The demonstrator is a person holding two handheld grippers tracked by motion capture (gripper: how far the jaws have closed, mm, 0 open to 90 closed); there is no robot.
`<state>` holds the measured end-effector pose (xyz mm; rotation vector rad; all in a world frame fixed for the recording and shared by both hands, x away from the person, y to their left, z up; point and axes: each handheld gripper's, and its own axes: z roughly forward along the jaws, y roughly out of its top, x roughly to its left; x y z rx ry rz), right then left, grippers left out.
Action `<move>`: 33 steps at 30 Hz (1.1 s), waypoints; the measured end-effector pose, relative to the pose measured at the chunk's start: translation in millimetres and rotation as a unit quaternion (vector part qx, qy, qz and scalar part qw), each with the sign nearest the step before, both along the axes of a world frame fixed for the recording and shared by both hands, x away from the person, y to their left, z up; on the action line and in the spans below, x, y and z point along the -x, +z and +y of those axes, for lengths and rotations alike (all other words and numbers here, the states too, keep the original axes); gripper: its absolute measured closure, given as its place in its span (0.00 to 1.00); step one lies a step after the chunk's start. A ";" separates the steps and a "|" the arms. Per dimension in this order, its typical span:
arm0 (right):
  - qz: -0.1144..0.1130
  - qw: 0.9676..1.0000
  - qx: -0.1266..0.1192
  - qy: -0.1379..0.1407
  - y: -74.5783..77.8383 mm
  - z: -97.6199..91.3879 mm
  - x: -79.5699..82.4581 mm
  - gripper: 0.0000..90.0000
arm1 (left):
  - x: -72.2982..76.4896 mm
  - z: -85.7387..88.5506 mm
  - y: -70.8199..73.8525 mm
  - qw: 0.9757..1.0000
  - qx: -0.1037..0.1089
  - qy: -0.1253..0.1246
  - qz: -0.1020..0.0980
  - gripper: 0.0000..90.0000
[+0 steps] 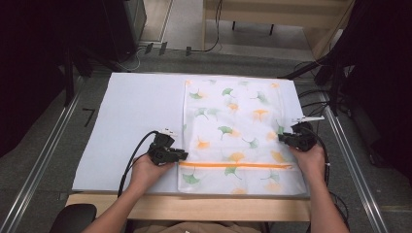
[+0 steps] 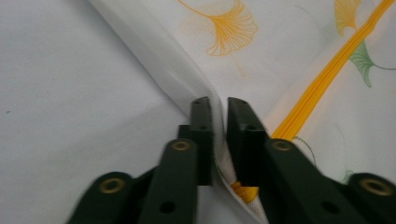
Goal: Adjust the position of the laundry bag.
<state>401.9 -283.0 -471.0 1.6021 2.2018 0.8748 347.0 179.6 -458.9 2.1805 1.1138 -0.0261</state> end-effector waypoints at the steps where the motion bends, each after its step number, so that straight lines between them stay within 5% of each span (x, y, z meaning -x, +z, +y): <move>1: 0.000 1.000 0.002 -0.003 0.2 0.2 0.0 0.92 | -1.1 0.6 -1.3 1.000 0.007 0.001 0.005 0.96; 5: 0.009 1.000 -0.008 -0.007 0.8 1.4 -1.1 1.00 | -4.0 3.0 -2.0 1.000 0.016 -0.004 0.016 1.00; 16: 0.020 0.999 -0.031 0.003 6.1 7.3 -3.1 1.00 | -6.7 18.6 4.1 1.000 0.011 0.011 0.021 1.00; 29: 0.020 0.996 -0.028 0.085 13.7 59.8 -15.1 1.00 | -3.6 83.4 20.9 0.996 0.027 0.076 0.023 1.00; 33: 0.016 0.994 -0.027 0.102 16.4 76.9 -17.6 1.00 | -2.0 94.8 22.6 0.997 0.012 0.080 0.020 1.00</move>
